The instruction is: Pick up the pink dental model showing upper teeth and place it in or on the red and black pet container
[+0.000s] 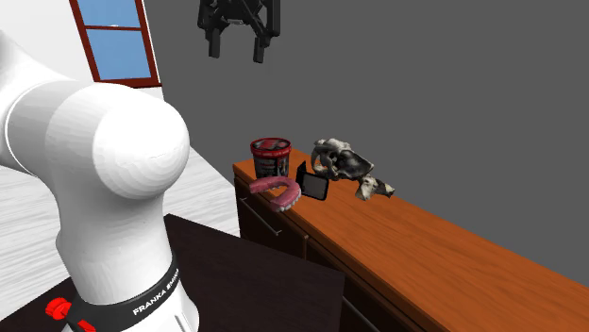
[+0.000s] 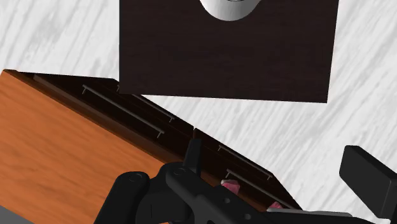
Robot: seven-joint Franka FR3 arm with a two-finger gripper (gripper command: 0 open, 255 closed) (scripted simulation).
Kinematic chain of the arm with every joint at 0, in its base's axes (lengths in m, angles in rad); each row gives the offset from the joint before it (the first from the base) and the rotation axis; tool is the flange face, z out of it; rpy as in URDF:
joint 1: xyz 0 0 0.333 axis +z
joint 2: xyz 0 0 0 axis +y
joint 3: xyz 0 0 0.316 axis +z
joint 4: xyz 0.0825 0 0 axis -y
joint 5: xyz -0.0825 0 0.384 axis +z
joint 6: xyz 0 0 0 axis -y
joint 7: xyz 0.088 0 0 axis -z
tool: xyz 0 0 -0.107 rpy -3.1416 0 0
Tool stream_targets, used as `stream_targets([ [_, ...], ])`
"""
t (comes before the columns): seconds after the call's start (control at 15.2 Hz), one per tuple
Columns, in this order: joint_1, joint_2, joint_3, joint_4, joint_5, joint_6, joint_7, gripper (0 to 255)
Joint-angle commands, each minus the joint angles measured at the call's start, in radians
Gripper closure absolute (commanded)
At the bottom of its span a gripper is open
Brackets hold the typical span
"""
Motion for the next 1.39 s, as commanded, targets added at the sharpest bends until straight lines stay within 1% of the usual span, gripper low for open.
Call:
stream_targets([
  [0.0, 0.0, 0.0, 0.0, 0.0, 0.0, 0.0, 0.0, 0],
  [0.33, 0.013, 0.098, 0.007, -0.079, -0.002, 0.194, -0.01, 0],
  [0.66, 0.026, 0.235, 0.014, -0.121, -0.003, 0.389, -0.019, 0],
  [0.99, 0.039, 0.403, 0.021, -0.124, -0.003, 0.578, -0.027, 0],
  [1.32, 0.05, 0.594, 0.028, -0.088, -0.003, 0.749, -0.034, 0],
])
